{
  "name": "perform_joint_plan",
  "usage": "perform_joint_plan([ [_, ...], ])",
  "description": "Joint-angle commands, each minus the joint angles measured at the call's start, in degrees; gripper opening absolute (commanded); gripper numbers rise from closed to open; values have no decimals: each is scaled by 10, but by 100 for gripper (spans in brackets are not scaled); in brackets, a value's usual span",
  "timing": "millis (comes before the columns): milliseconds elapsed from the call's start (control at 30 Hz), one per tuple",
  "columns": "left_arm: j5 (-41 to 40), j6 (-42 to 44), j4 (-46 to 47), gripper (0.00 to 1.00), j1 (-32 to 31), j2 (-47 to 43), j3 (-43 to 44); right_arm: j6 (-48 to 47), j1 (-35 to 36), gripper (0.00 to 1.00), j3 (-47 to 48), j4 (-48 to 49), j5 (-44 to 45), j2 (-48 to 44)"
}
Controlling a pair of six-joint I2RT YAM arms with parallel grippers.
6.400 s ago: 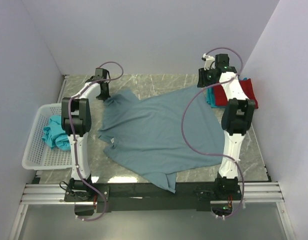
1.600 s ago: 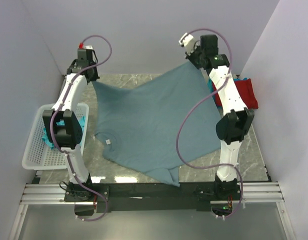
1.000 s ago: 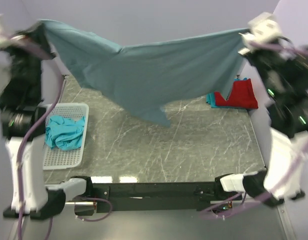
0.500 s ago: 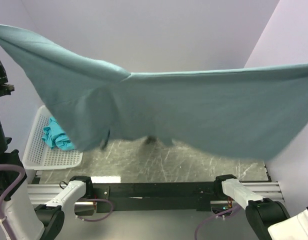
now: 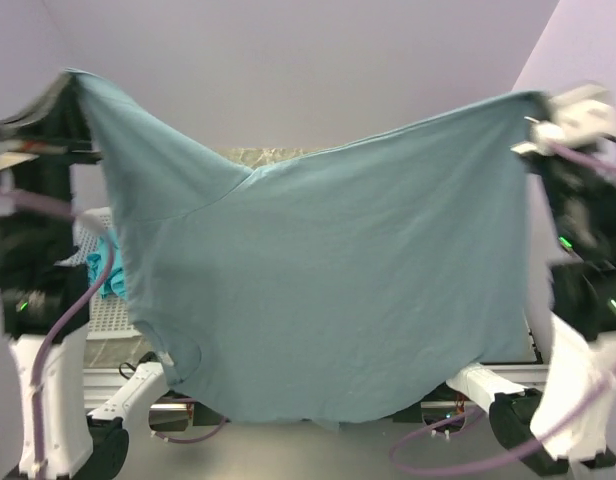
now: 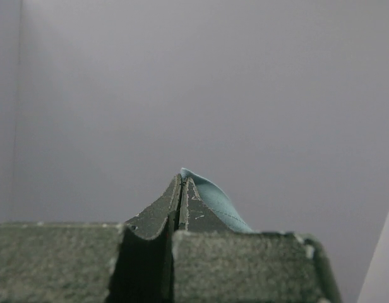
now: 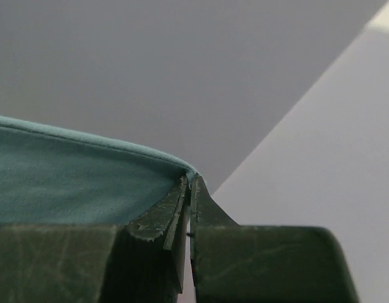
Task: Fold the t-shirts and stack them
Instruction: Flatten the tshirt out, then fold the tshirt
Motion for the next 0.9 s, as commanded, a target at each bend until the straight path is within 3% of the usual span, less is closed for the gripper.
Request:
perform_joint_plan([
  [0,-52,22,30,0,0,29,-91,30,-6,0,-110,66,-30,44],
  [167,-63,2,87,0,3,110,-240,44,-4,0,-252,151,-84,124],
  [300,-55,-24,128,0,9,268,-261,26,3,0,-300,205,-111,237],
  [433,-28,-36,89,0,16,450,-177,-21,18,0,-270,227,-102,394],
  [600,-33,-35,33,0,21,627,-31,-31,41,0,-132,215,-53,592],
  [867,-30,-9,-43,0,37,722,119,-21,47,0,31,200,25,723],
])
